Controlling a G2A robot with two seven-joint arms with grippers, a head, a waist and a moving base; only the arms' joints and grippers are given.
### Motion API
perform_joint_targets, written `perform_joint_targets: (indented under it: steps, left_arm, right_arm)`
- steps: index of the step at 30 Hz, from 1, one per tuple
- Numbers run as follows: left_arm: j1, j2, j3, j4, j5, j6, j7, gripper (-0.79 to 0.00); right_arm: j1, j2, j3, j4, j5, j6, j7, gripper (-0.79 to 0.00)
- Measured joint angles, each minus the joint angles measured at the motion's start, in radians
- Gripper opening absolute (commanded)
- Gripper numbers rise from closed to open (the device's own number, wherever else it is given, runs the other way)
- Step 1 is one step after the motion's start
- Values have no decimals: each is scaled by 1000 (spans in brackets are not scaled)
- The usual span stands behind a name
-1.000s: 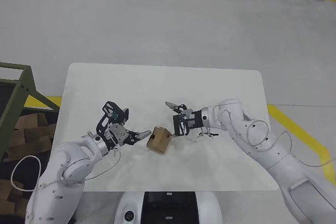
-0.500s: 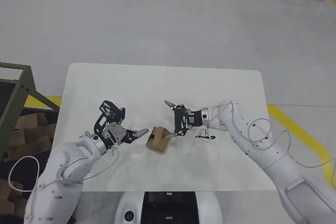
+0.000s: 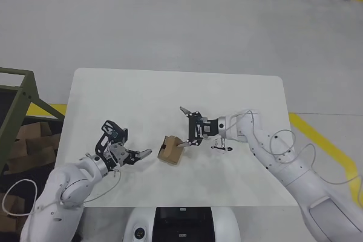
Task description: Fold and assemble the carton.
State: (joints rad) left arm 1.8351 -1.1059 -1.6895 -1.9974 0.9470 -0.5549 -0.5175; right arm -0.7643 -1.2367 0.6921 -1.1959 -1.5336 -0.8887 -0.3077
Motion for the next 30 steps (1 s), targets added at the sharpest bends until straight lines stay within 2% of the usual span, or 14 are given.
perform_joint_targets:
  steps: [3, 7, 9, 11, 13, 16, 21, 30]
  left_arm:
    - [50, 7, -33, -3, 16, -54, -9, 0]
    - [96, 15, -55, -31, 156, -117, 21, 0]
    - [109, 15, -55, -61, 257, -89, 62, 0]
    - [121, 13, -48, -88, 382, -7, 113, 0]
    - [123, 13, -47, -90, 437, 28, 119, 0]
    - [122, 13, -47, -88, 397, -3, 115, 0]
    - [118, 12, -42, -81, 386, 5, 117, 0]
    - [3, 10, 70, -29, 348, 10, 33, 0]
  right_arm:
    - [-1, 0, 3, -3, -2, -1, 2, 0]
    - [5, -3, 3, 1, -8, -3, 1, 0]
    - [8, -4, 2, 4, -12, -2, 0, 0]
    - [12, -5, 2, 3, -19, 0, -2, 0]
    - [14, -5, 3, -3, -29, 3, -5, 0]
    - [13, -4, 2, -14, -48, 3, -2, 0]
    - [13, -4, 2, -14, -48, 3, -2, 0]
    - [-15, -2, 1, -41, -59, 17, 41, 0]
